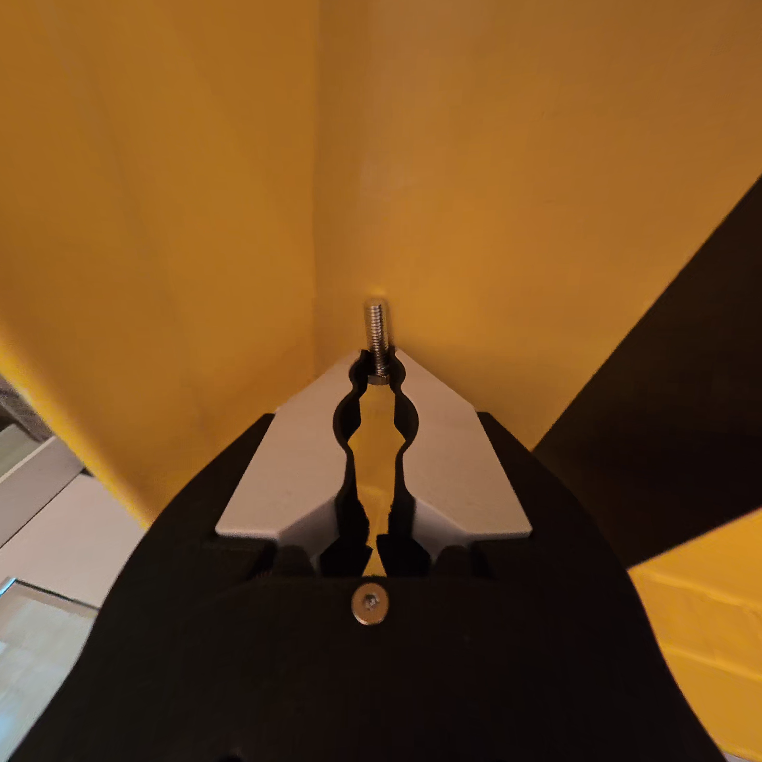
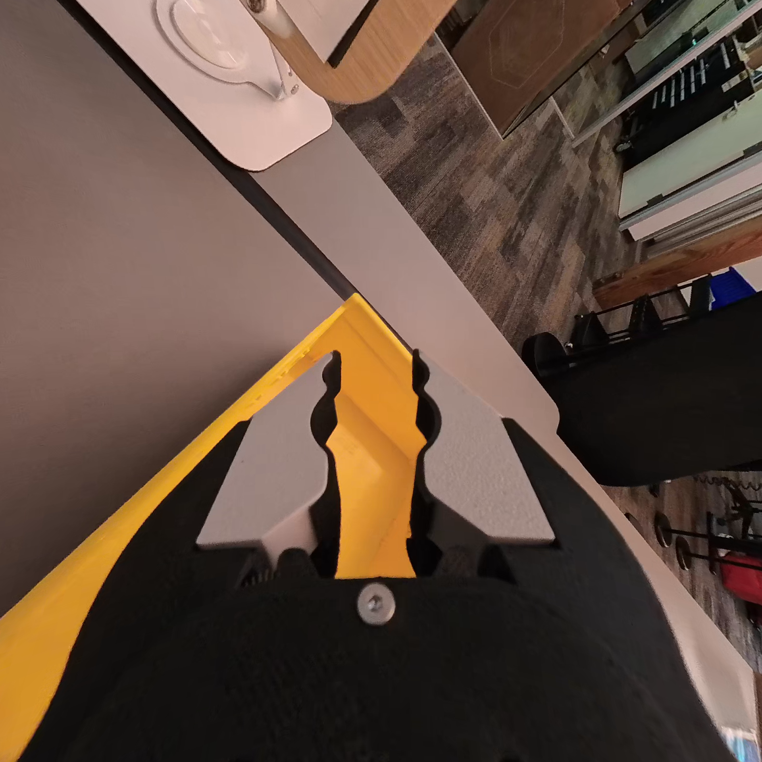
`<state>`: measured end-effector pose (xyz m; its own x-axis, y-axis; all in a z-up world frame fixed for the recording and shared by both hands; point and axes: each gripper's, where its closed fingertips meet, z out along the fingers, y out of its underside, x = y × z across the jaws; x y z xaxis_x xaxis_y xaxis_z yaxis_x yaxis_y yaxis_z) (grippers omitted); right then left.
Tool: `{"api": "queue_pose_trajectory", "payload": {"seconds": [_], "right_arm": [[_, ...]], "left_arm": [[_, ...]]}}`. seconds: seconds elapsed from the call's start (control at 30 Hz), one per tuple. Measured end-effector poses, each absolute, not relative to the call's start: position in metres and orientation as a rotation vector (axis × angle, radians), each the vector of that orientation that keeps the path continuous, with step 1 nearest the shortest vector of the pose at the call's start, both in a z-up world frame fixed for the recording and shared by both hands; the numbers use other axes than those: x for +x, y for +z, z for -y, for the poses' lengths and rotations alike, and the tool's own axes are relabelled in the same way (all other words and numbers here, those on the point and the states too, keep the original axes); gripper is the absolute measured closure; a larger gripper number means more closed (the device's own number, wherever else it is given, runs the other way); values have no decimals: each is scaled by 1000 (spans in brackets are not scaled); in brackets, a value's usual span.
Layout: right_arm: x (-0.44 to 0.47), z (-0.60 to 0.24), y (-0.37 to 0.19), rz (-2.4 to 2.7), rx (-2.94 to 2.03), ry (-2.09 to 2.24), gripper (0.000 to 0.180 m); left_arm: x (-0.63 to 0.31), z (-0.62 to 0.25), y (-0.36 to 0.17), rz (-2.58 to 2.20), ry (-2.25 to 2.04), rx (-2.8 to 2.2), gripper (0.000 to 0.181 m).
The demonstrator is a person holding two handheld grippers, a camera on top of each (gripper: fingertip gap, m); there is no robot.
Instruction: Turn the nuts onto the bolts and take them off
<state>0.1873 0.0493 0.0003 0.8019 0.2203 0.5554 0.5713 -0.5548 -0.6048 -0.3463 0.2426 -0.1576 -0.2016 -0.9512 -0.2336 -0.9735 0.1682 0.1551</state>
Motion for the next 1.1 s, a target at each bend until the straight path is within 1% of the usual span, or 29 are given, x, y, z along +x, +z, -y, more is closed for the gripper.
{"api": "queue_pose_trajectory", "payload": {"seconds": [0.03,0.1,0.2,0.27,0.33,0.4,0.47,0.57,0.63,1.1], "right_arm": [[185,-48,4,590,-2141,-538,146],[177,-46,14,605,-2105,-524,146],[164,-41,35,614,-2028,-498,146],[156,-35,49,615,-1977,-468,146],[149,-27,60,622,-1942,-440,146],[145,-16,69,631,-1920,-417,146],[138,-6,77,642,-1897,-379,146],[127,6,87,666,-1848,-315,146],[124,10,91,678,-1826,-296,146],[148,13,81,642,-1866,-230,145]], "left_arm": [[-347,-241,-152,-2308,434,-1926,173],[-339,-234,-131,-2204,423,-1921,173],[-295,-202,-76,-1985,269,-1889,173],[-241,-152,-36,-1921,84,-1789,173],[-188,-86,-16,-1959,-52,-1692,173],[-144,-28,-28,-2078,-82,-1597,173],[-115,5,-59,-2210,-8,-1513,173],[-91,26,-105,-2349,55,-1529,173],[-83,33,-122,-2391,21,-1582,173],[-88,24,-161,-2442,66,-1776,173]]}}
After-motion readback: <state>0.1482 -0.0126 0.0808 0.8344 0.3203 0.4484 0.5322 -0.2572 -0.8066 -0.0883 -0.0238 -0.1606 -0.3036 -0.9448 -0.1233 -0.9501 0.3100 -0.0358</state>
